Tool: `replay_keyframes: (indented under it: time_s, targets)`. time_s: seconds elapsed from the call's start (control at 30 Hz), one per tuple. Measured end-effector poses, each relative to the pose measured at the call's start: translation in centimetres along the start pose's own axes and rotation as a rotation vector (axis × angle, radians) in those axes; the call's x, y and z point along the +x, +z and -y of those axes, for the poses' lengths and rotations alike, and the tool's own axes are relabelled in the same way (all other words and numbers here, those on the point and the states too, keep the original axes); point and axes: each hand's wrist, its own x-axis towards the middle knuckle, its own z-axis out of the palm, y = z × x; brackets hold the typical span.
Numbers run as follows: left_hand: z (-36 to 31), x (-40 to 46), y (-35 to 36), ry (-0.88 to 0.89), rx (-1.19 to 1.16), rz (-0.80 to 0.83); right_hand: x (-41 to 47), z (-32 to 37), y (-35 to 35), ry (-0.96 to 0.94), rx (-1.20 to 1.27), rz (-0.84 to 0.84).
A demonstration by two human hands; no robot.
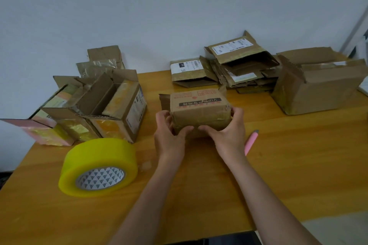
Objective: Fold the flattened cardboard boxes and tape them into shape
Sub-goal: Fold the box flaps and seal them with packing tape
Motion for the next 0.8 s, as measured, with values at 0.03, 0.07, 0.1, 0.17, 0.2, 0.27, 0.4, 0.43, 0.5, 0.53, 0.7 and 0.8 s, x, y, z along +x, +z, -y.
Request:
replay_keyframes:
  time_s: [0.03,0.07,0.1,0.17,0.2,0.27,0.4,0.43,0.5,0.53,0.7,0.8]
  targets:
    - [0.2,0.1,0.0,0.012,0.014,-0.015,0.1,0.0,-0.1,-0.008,-0.003,-0.012]
    - [0.4,0.3,0.1,0.027,0.034,-0.023,0.3,0.0,-0.2,-0.018,-0.015,-0.02]
    - [0.6,0.5,0.1,0.042,0.056,-0.026,0.4,-0.1,-0.4,-0.026,-0.028,-0.023]
    - [0.8,0.8,0.0,0.079,0.093,-0.017,0.6,-0.3,-0.7,-0.042,-0.019,-0.017]
    - [0.9,1.0,-0.1,0.097,0.103,-0.012,0.7,-0.3,-0.8,-0.046,-0.008,-0.007]
    - [0.8,1.2,-0.2,0.113,0.109,-0.009,0.7,-0.3,-1.1,-0.058,-0.019,0.005]
    - [0.6,1.1,-0.4,0.117,0.157,-0.079,0.8,0.0,-1.5,-0.141,-0.169,-0.029]
    - [0.5,0.9,-0.4,0.123,0.171,-0.104,0.8,0.3,-1.6,-0.159,-0.208,-0.037]
    - [0.2,0.4,-0.3,0.101,0.151,-0.108,0.6,0.9,-1.6,-0.163,-0.242,-0.036]
    - [0.0,0.3,-0.1,0.086,0.146,-0.094,0.6,1.2,-1.5,-0.147,-0.284,-0.03]
    - [-0.8,0.5,1.0,-0.024,0.27,-0.123,0.5,1.8,-0.4,-0.066,-0.525,-0.065]
    - [-1.1,0.9,0.9,0.009,0.326,-0.162,0.9,1.5,-0.6,-0.102,-0.493,-0.076]
